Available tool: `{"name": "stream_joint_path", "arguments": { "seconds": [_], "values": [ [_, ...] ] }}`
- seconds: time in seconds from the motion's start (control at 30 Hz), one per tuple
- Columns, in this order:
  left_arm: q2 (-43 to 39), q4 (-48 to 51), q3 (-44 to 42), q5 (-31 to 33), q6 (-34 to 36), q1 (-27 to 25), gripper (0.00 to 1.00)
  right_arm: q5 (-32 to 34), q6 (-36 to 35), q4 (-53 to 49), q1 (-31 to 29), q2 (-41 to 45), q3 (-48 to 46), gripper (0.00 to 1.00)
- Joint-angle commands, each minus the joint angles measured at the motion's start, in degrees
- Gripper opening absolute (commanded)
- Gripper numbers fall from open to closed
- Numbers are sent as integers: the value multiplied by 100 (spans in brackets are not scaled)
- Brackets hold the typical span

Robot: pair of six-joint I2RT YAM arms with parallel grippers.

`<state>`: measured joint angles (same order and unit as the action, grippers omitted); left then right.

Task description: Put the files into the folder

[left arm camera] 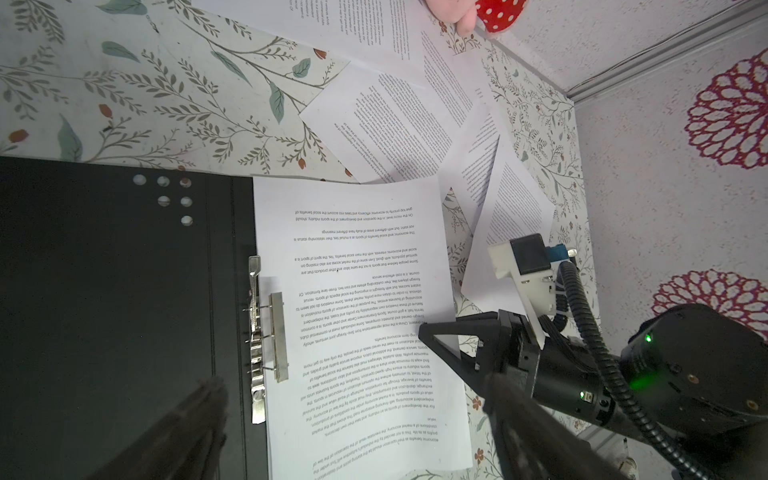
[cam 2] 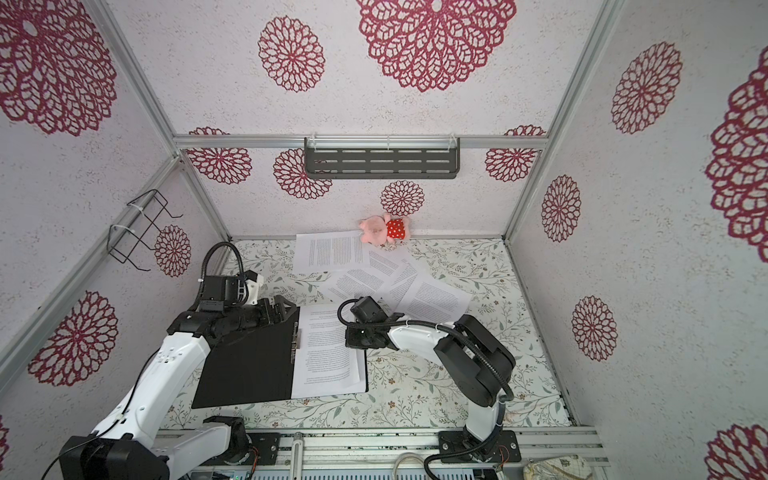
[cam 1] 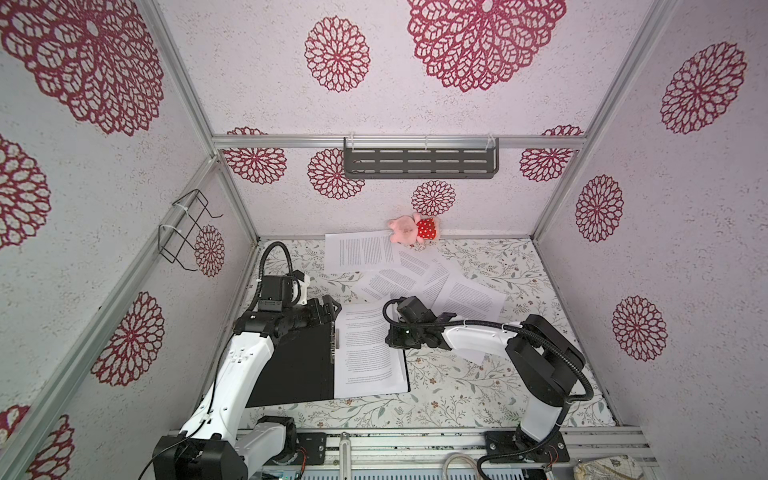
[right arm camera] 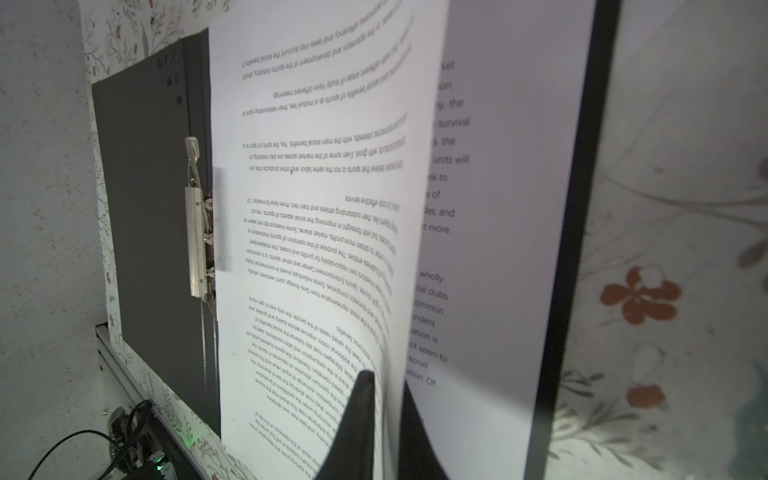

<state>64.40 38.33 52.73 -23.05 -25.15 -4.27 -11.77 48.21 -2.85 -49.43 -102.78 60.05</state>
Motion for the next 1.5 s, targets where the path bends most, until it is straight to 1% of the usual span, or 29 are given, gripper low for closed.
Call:
{"name": "stream_joint_path", "arguments": {
  "seconds": [0.0,0.2,0.4,0.5,0.67,0.7,0.83,0.9,0.97,1.1,1.17,1.23,1.33,1.47],
  "values": [
    [2,-89,-26,-57,29,-12,99,82,58,-68,-62,-20,89,18],
    [9,-95,-26,-57,30,-12,99,127,41,-213,-84,-66,190,32],
    [4,-89,-35,-59,30,-12,99,251,-46,-453,-117,-92,308,49],
    [5,-81,-34,-59,28,-15,99,416,-142,-714,-135,-84,416,60],
    [-2,-81,-26,-34,34,-3,99,882,-375,-1304,-128,56,600,81],
    [-6,-80,-26,-25,44,-4,99,973,-442,-1404,-119,96,628,84],
    [-10,-97,-26,34,25,-3,99,1232,-765,-1639,169,487,469,96],
    [1,-141,-43,87,2,-3,99,1287,-988,-1687,526,767,292,99],
    [32,-151,-44,49,-14,-8,99,1375,-1240,-1752,1021,1080,76,99],
    [54,-149,8,19,-112,-148,99,1483,-1642,-1716,2535,1717,-415,99],
    [92,-248,25,46,-213,-308,99,1483,-1736,-1615,3314,1801,-561,99],
    [267,-366,51,-14,-370,-521,99,1356,-1816,-1347,4093,1714,-638,99],
    [626,-504,147,72,-571,-945,99,1255,-1855,-1041,4881,1297,-526,99],
    [1059,-860,332,173,-871,-1650,99,1182,-1935,-690,5344,701,-282,99]
  ]
}}
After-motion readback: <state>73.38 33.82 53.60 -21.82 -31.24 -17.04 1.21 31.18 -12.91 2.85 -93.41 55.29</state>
